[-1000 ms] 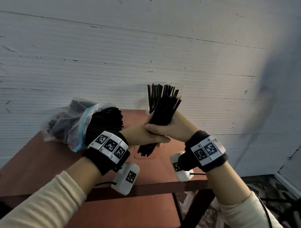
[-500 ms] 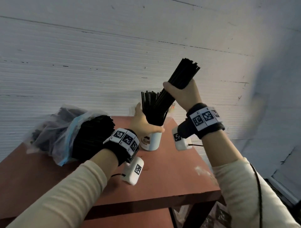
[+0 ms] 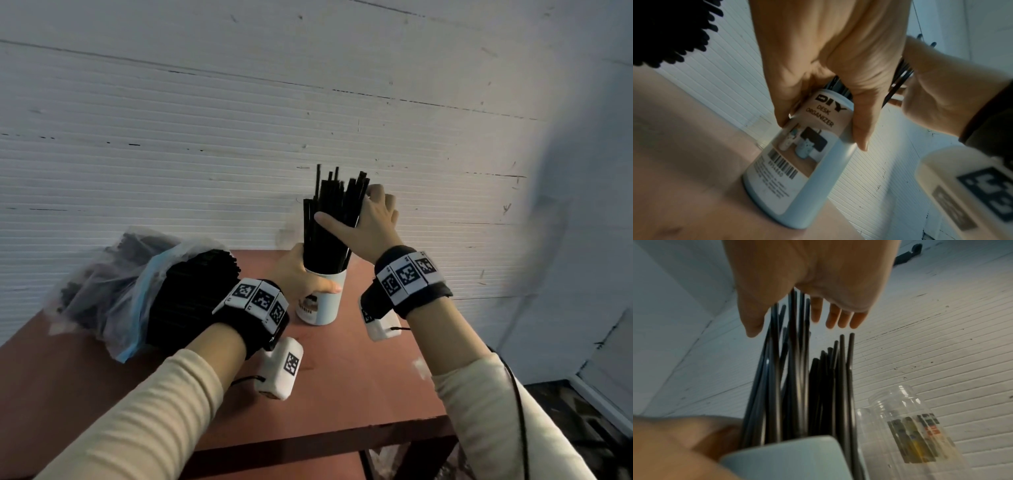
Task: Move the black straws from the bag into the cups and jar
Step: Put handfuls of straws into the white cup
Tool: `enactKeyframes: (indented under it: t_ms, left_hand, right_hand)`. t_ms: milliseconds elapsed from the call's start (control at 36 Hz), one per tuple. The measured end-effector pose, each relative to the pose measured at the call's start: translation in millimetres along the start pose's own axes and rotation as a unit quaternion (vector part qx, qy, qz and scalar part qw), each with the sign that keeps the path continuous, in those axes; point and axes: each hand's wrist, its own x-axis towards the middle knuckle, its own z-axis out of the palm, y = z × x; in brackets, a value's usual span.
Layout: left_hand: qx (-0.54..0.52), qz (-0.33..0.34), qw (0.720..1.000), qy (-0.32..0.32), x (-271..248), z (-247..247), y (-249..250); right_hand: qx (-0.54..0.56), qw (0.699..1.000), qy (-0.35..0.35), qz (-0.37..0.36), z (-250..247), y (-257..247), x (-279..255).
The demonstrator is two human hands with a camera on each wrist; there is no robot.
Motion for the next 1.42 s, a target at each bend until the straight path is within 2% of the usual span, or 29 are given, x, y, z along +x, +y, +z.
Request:
enactKeyframes:
  t_ms: [56, 139, 222, 306, 361, 444, 555, 611, 750, 805, 944, 1139, 1194, 1333, 1417]
  left_hand:
    - [-0.005, 0.0, 1.0, 0.004, -1, 1, -1]
    - [-0.008, 0.003, 1.0, 0.003, 1, 1, -3]
    - [-0.007, 0.004, 1.0, 0.009, 2, 2, -4]
    - [-0.01, 0.003, 1.0, 0.013, 2, 1, -5]
    - [-0.012, 0.003, 1.0, 0.009, 1, 1, -5]
    - [-0.018, -0.003, 1.0, 0.005, 0, 0, -3]
    - [-0.024, -0.015, 1.0, 0.012, -2, 0, -3]
    - [-0.021, -0.018, 1.0, 0.008, -2, 0, -3]
    - [-0.013, -0.029, 0.999, 0.005, -6, -1, 0]
    - [-0.001, -0.029, 1.0, 0.007, -6, -1, 1]
    - [0.009, -0.033, 0.999, 0.008, -8, -1, 4]
    - [0.004, -0.032, 0.999, 0.009, -12, -1, 8]
    - [0.004, -0.033, 0.999, 0.003, -16, -1, 11]
    - [-0.023, -0.032, 0.999, -0.003, -23, 5, 17]
    - [-0.024, -0.023, 0.999, 0.011, -28, 6, 19]
  right_hand:
    - [0.08, 0.995, 0.051, -0.028, -1, 0, -3]
    - [0.175, 0.971, 0.113, -0.117, -3, -2, -3]
    - [0.161, 0.966, 0.1, -0.178, -4, -6, -1]
    - [0.079, 0.979, 0.017, -0.186, -1, -8, -3]
    - [0.03, 0.982, -0.006, -0.187, 4, -6, -5]
    - [0.01, 0.984, 0.028, -0.177, 4, -3, -4]
    - [0.067, 0.975, 0.087, -0.196, -1, -1, 5]
    - [0.067, 0.973, 0.083, -0.206, -3, -1, 12]
    - [-0.035, 0.979, -0.046, -0.198, 0, 5, 23]
    - [-0.036, 0.977, -0.071, -0.197, 1, 8, 23]
    - [0.039, 0.98, -0.016, -0.193, -1, 11, 24]
    - [-0.061, 0.963, -0.072, -0.252, 0, -3, 16]
    - [-0.082, 0.966, -0.064, -0.238, -5, -7, 13]
    - [-0.053, 0.975, -0.052, -0.212, -19, -13, 9]
    - [-0.045, 0.975, -0.019, -0.215, -26, -18, 3]
